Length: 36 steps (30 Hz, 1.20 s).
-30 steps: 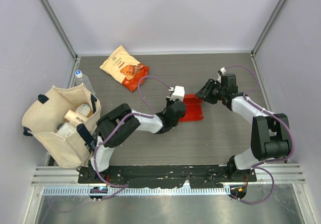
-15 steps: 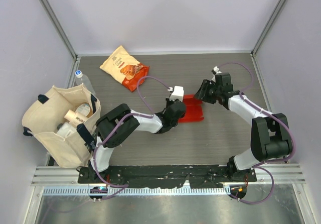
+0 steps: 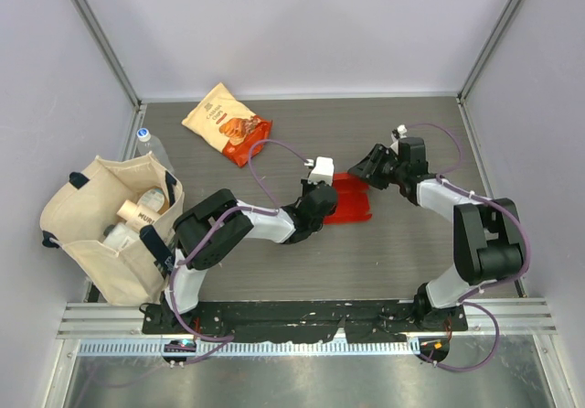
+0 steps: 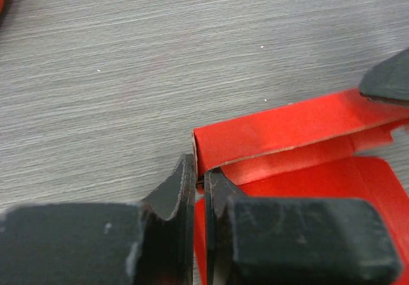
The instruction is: Fold the paper box
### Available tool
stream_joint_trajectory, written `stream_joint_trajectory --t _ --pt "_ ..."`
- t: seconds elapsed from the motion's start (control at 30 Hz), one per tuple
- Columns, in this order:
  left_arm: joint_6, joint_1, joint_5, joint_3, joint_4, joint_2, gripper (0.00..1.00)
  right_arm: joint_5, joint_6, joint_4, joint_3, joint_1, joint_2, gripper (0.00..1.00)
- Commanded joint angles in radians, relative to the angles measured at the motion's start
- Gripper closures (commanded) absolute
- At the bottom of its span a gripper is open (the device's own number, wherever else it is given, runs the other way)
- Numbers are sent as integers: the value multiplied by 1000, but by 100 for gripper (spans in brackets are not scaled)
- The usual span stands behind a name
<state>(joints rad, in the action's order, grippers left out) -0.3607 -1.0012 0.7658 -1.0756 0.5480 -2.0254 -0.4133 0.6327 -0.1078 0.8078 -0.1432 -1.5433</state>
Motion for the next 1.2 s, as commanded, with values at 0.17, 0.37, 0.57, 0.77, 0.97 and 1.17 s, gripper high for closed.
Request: stream_joint_trajectory --t 0.17,0.37,0.57,0.77,0.97,1.17 --pt "3 -11 -39 25 -40 33 100 -168 185 -289 -62 57 -44 69" --pt "-6 -10 -45 26 -49 39 100 -203 249 -369 -104 83 -58 89" --pt "-27 -8 -39 23 -57 39 100 -199 328 -458 -148 105 -90 99" --pt "-41 -8 7 -3 -105 27 100 -21 0 -13 -70 105 27 47" --pt "-87 -5 24 -17 -180 36 100 181 -105 59 -127 93 144 59" --pt "-119 -5 26 -43 -232 24 100 246 -86 -108 -234 70 147 91"
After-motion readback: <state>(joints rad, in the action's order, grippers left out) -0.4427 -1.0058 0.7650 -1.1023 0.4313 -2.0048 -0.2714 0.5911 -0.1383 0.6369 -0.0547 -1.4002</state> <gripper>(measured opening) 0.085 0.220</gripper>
